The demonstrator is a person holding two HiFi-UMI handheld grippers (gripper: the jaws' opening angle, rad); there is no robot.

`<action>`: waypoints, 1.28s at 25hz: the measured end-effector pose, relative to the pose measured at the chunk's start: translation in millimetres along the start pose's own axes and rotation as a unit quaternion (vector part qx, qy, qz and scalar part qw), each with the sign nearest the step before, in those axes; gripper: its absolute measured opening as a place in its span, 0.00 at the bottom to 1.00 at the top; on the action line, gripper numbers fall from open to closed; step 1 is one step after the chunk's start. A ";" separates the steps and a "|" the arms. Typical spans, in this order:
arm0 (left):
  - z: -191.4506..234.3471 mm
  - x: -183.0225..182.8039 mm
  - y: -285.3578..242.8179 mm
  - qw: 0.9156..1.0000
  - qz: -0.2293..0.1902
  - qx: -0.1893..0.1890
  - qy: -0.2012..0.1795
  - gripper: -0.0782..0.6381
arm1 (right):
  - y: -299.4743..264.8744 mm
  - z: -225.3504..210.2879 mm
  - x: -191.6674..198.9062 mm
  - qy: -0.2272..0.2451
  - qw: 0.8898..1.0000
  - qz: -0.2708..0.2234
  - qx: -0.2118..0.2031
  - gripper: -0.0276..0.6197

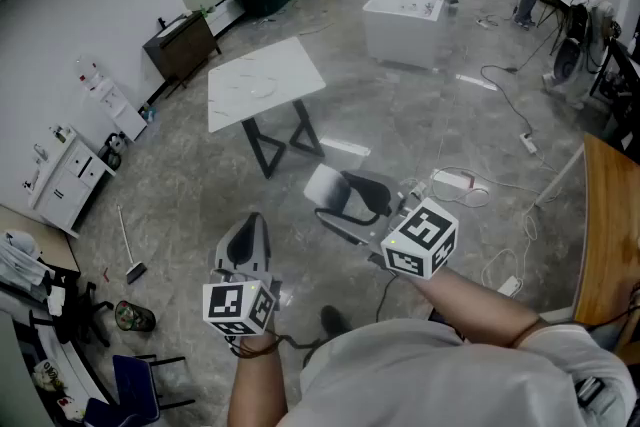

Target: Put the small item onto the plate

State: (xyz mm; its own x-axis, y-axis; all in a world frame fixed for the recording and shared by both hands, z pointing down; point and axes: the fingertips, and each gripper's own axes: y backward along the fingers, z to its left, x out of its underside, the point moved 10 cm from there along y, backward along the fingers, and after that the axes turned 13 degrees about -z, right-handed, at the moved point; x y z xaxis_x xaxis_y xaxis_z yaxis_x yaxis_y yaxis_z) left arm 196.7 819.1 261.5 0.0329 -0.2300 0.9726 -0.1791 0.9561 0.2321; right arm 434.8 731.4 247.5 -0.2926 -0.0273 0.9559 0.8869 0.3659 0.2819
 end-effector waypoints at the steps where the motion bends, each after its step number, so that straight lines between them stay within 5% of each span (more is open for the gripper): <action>1: 0.6 0.2 -1.0 1.000 0.000 0.000 0.000 0.12 | -0.8 -0.9 0.3 -0.001 1.000 0.000 0.001 0.50; 15: 42.4 17.7 -22.8 1.000 0.003 0.007 0.010 0.12 | -39.7 -14.8 23.3 0.004 1.000 0.010 0.015 0.50; 32: 234.6 39.5 -101.2 0.999 0.016 0.039 0.027 0.12 | -233.1 -46.4 74.2 0.008 0.999 0.015 0.047 0.50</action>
State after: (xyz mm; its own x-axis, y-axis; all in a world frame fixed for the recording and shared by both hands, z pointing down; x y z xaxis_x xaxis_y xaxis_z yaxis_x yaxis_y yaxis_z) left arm -14.5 670.5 274.2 0.0786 -0.1877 0.9791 -0.2561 0.9453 0.2018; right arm 223.0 600.9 256.5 -0.2607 -0.0294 0.9650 0.8570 0.4532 0.2453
